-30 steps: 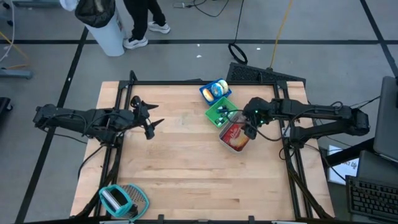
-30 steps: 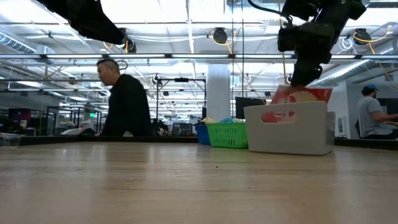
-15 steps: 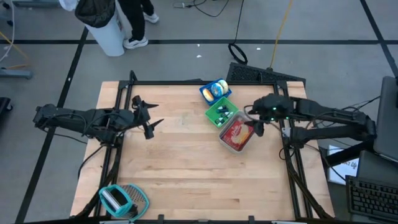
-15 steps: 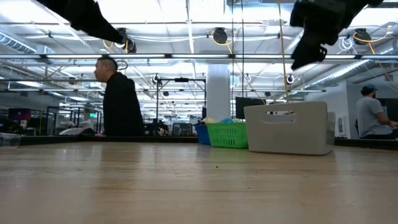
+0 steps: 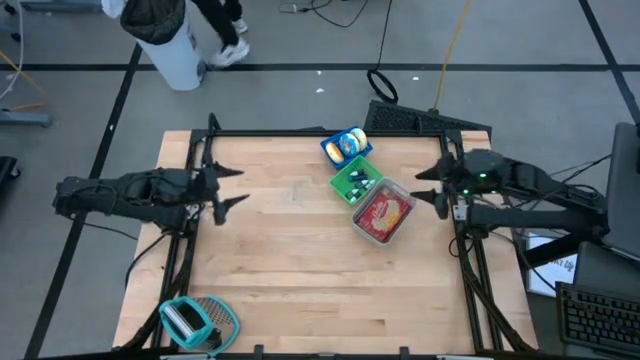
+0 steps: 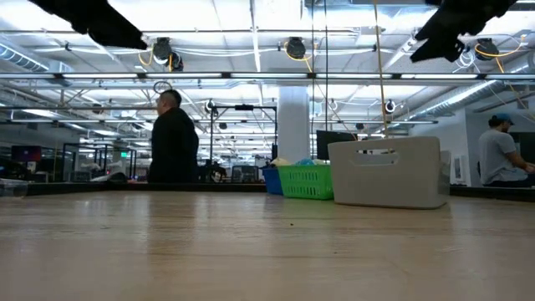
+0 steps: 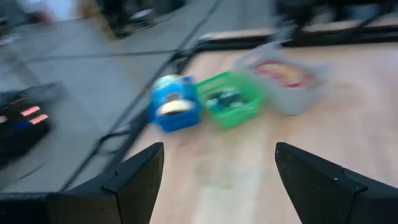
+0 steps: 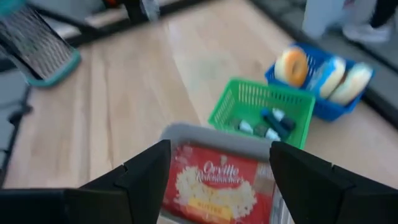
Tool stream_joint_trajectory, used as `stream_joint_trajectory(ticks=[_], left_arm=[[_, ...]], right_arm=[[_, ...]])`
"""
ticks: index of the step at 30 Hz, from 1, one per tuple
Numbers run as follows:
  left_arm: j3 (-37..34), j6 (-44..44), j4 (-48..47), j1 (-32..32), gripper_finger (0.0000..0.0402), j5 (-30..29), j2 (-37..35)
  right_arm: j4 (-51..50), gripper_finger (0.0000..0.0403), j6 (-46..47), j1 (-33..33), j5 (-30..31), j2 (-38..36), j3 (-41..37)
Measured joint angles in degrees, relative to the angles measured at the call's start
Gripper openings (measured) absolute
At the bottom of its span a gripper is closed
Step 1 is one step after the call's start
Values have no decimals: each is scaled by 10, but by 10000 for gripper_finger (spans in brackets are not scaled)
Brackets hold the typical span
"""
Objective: Pick & Place Food Item
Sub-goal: Return to home position
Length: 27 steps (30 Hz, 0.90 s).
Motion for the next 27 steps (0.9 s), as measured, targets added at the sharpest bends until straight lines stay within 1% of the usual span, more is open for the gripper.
stream_joint_trajectory(ticks=[2,3,7,9,12,15,19,22,25,27], left_arm=[[-16,14,10,6,310,59,-31],[-26,14,19,10,310,75,-48],[-73,13,51,23,310,86,-115],[-104,8,67,28,310,88,-151],[-159,-9,107,37,310,102,-197],[-202,-21,142,47,310,132,-236],[-239,-37,154,59,310,153,-271],[-263,-44,170,66,310,174,-288],[-303,-47,219,72,310,194,-294],[-325,-55,249,77,310,203,-295]], right_arm=[[9,262,-1,0,3,-28,0],[13,261,-1,0,9,-42,0],[-6,259,-2,0,63,-100,0],[-8,260,-3,0,76,-129,-9],[-7,262,-3,0,74,-171,-28],[2,262,12,0,75,-211,-49],[35,260,18,0,75,-260,-83],[83,261,22,0,75,-291,-125],[149,260,24,0,74,-300,-172],[170,259,22,0,73,-295,-196]])
